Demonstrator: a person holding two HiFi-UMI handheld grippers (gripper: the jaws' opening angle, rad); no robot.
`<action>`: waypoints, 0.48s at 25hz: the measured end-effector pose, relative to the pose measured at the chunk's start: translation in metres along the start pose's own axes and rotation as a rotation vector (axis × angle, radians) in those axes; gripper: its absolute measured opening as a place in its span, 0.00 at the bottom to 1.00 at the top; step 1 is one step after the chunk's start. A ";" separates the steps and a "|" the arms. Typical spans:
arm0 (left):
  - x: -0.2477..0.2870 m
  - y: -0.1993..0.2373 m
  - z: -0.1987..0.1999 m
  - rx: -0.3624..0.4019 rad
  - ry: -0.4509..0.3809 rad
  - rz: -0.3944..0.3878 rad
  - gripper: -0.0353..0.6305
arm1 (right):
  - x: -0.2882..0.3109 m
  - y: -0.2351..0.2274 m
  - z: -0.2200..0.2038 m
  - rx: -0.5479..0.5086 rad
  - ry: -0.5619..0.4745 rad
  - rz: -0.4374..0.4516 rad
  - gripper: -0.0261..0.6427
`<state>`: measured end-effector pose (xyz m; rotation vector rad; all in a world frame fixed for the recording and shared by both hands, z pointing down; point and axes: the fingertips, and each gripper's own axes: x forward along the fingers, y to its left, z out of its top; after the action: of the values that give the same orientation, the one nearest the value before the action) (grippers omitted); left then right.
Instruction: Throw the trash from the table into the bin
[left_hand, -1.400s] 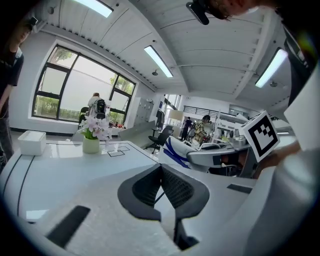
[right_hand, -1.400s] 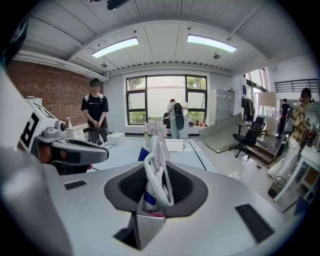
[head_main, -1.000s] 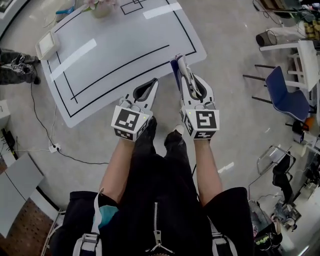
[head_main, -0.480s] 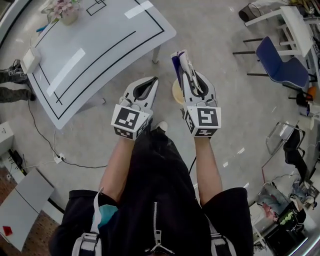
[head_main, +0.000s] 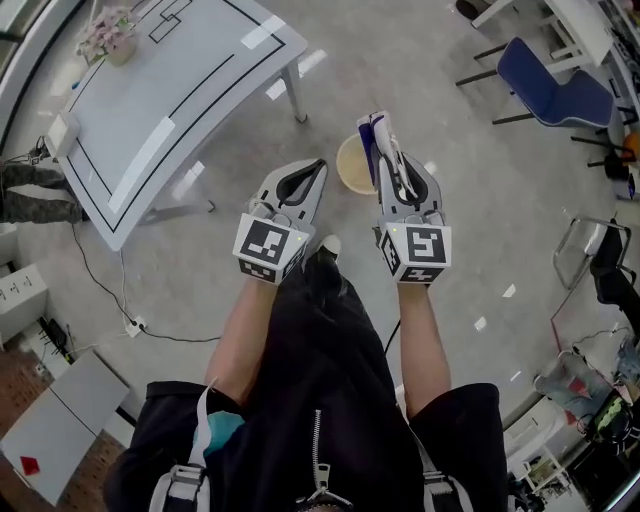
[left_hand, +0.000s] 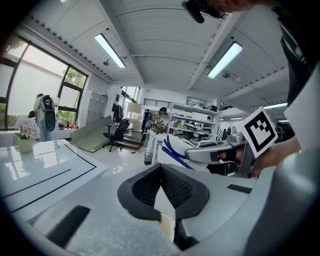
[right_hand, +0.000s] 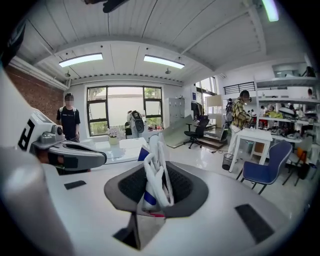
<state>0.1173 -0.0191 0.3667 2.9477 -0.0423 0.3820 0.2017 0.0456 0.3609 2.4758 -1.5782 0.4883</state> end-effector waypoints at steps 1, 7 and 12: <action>0.000 -0.005 0.000 0.008 0.000 -0.005 0.06 | -0.006 -0.004 -0.003 0.007 -0.003 -0.008 0.17; 0.008 -0.029 -0.008 0.006 0.010 -0.046 0.06 | -0.023 -0.022 -0.024 0.053 0.003 -0.053 0.17; 0.010 -0.040 -0.038 -0.001 0.046 -0.084 0.06 | -0.013 -0.028 -0.051 0.067 0.023 -0.066 0.17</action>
<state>0.1195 0.0271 0.3987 2.9266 0.0867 0.4374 0.2126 0.0844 0.4046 2.5525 -1.4897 0.5669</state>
